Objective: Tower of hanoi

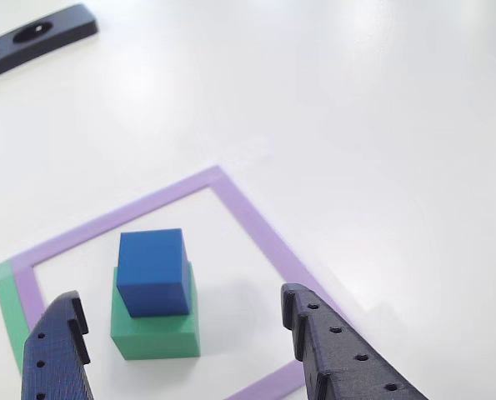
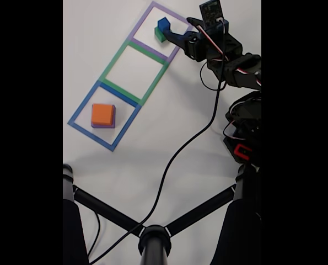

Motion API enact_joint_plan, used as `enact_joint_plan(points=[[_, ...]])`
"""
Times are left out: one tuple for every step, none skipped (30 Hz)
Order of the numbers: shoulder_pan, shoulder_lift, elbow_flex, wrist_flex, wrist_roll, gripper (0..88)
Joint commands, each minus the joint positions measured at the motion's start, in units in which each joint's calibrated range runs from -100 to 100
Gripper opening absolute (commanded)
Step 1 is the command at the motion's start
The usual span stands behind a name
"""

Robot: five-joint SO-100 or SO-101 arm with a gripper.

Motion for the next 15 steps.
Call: enact_joint_plan(points=[[-1.5,7.8,-4.4,-9.6,1.0,25.7],[-1.5,9.3,-5.2,-10.5,1.0,25.6],[-1.5,11.0,-6.1,-11.4,1.0,25.6],[-1.5,12.3,-6.9,-12.1,1.0,25.5],[-1.5,13.6,-7.8,-12.7,1.0,25.5],[-1.5,14.7,-8.6,-13.1,1.0,25.5],[-1.7,15.9,-9.4,-13.5,1.0,25.5],[-1.8,16.7,-9.8,-14.0,1.0,25.4],[-2.0,17.7,-10.3,-14.7,1.0,25.4],[-2.2,18.5,-10.6,-15.3,1.0,25.4],[-2.2,19.3,-11.0,-15.9,1.0,25.3],[-2.3,20.1,-11.5,-16.3,1.0,25.3],[-2.3,20.8,-12.0,-16.5,1.0,25.2],[-2.4,21.6,-12.6,-16.7,1.0,25.2],[-2.5,22.4,-13.3,-16.8,1.0,25.2]])
